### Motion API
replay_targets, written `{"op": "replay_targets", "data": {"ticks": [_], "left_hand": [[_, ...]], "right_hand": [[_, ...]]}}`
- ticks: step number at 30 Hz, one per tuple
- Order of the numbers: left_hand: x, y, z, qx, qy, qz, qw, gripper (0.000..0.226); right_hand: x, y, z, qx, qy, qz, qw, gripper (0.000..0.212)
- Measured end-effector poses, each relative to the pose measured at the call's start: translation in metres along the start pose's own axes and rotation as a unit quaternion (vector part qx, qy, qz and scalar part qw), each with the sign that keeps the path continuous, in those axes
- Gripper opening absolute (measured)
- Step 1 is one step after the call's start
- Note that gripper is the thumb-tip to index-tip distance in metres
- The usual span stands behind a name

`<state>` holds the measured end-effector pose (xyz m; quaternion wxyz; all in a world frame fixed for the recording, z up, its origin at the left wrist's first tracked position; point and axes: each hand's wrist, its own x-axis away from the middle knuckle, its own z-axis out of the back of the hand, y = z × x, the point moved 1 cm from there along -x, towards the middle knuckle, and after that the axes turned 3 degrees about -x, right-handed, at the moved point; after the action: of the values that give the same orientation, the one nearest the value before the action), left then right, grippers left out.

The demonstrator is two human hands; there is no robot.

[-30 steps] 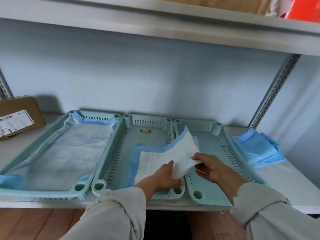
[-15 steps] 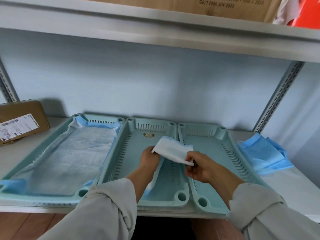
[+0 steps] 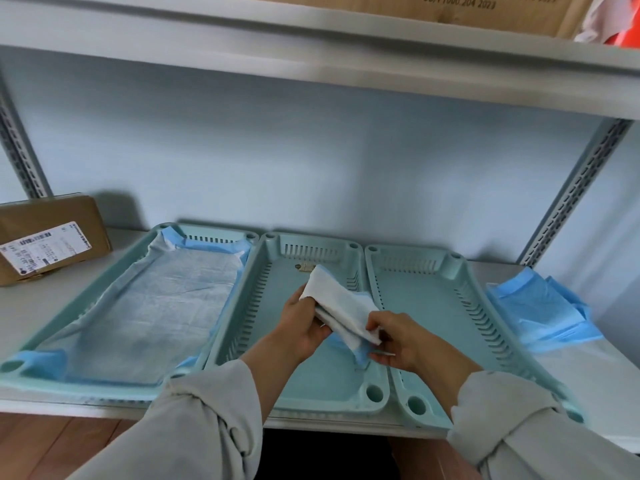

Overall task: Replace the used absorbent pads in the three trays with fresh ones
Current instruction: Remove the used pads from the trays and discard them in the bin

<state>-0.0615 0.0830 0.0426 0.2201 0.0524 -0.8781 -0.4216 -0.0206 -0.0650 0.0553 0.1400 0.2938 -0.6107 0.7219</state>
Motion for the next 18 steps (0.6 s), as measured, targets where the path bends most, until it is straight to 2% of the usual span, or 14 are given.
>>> {"op": "replay_targets", "data": {"ticks": [2, 4, 6, 9, 12, 14, 16, 17, 18], "left_hand": [[0.002, -0.005, 0.006, 0.035, -0.02, -0.003, 0.999, 0.034], [0.003, -0.013, 0.017, 0.055, -0.033, 0.001, 0.998, 0.039], [0.005, -0.017, 0.029, 0.031, -0.05, 0.016, 0.998, 0.054], [0.009, -0.001, 0.041, -0.055, -0.096, 0.055, 0.992, 0.073], [0.01, 0.031, 0.044, -0.049, -0.123, 0.088, 0.987, 0.047], [0.002, 0.042, 0.046, -0.062, -0.103, 0.052, 0.991, 0.033], [-0.007, 0.044, 0.05, -0.162, -0.065, -0.011, 0.984, 0.036], [-0.009, 0.042, 0.052, -0.239, -0.043, -0.032, 0.969, 0.039], [-0.012, 0.038, 0.058, -0.336, -0.013, -0.048, 0.941, 0.04]], "right_hand": [[-0.004, 0.01, -0.007, 0.004, -0.017, -0.041, 0.999, 0.044], [-0.01, 0.017, -0.014, -0.054, -0.048, -0.07, 0.995, 0.061], [-0.015, 0.017, -0.02, -0.116, -0.069, -0.058, 0.989, 0.054], [-0.027, 0.008, -0.02, -0.066, 0.004, 0.075, 0.995, 0.048], [-0.027, -0.012, -0.022, -0.004, -0.009, 0.198, 0.98, 0.059], [-0.023, -0.022, -0.026, 0.009, -0.028, 0.246, 0.969, 0.061], [-0.019, -0.024, -0.033, 0.025, -0.029, 0.277, 0.96, 0.061], [-0.019, -0.022, -0.035, 0.039, -0.023, 0.274, 0.961, 0.062], [-0.021, -0.016, -0.036, 0.068, -0.015, 0.254, 0.965, 0.062]]}}
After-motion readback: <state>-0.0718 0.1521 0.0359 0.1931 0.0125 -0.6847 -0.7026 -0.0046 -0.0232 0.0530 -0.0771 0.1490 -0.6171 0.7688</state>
